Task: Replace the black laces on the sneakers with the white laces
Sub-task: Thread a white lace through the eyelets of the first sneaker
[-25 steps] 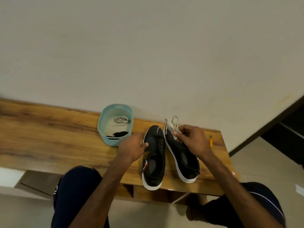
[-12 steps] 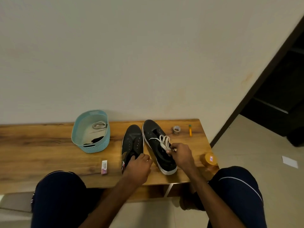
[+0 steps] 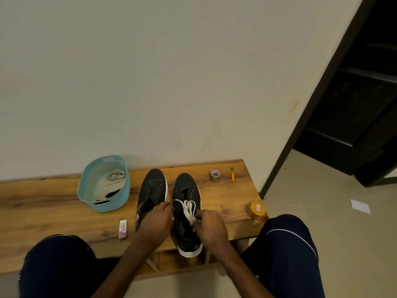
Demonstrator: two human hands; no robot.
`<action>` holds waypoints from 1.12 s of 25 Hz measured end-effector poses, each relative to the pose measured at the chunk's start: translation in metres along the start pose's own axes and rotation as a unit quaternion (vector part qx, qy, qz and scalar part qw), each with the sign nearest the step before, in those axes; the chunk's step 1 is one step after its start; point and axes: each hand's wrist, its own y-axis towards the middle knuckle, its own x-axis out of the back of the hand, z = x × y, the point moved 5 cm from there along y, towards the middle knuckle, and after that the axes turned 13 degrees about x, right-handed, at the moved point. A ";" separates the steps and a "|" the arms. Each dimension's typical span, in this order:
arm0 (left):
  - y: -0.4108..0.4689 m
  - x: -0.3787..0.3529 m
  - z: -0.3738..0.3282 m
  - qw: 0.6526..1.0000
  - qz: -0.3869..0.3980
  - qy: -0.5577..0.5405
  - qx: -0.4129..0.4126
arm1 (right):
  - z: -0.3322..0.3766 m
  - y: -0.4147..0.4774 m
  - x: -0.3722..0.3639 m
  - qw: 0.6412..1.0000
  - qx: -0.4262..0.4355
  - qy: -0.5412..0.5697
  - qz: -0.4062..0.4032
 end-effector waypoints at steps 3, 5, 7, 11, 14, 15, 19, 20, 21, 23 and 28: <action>-0.016 0.013 -0.007 0.981 -0.029 -0.189 0.025 | 0.015 -0.001 0.031 0.996 0.049 0.037 -0.066; -0.022 0.012 -0.014 0.927 0.045 -0.370 0.047 | 0.024 -0.002 0.041 0.988 0.098 0.084 -0.079; -0.023 0.011 -0.020 0.870 0.114 -0.475 0.063 | 0.036 -0.004 0.041 0.986 0.147 0.038 -0.068; -0.020 0.017 -0.015 0.815 0.092 -0.567 0.081 | 0.053 -0.004 0.027 0.977 0.201 -0.053 -0.049; -0.015 0.025 -0.005 0.789 0.050 -0.606 0.084 | 0.055 -0.001 0.037 0.972 0.162 0.104 -0.131; -0.013 0.027 -0.004 0.787 0.044 -0.611 0.080 | 0.051 0.000 0.041 0.964 0.118 0.171 -0.166; -0.013 0.030 -0.011 0.842 0.011 -0.539 0.020 | 0.044 0.006 0.020 0.885 -0.044 0.464 -0.019; -0.014 0.030 -0.015 0.862 0.001 -0.507 -0.003 | 0.046 0.006 0.018 0.873 -0.035 0.487 0.004; -0.015 0.029 -0.018 0.876 -0.006 -0.483 -0.019 | 0.047 0.007 0.022 0.876 -0.013 0.483 -0.002; -0.015 0.026 -0.025 0.877 -0.018 -0.480 0.000 | 0.044 0.007 0.030 0.885 0.003 0.464 -0.029; -0.008 0.017 -0.024 0.832 -0.025 -0.546 0.089 | 0.016 0.012 0.051 0.866 -0.115 0.470 -0.126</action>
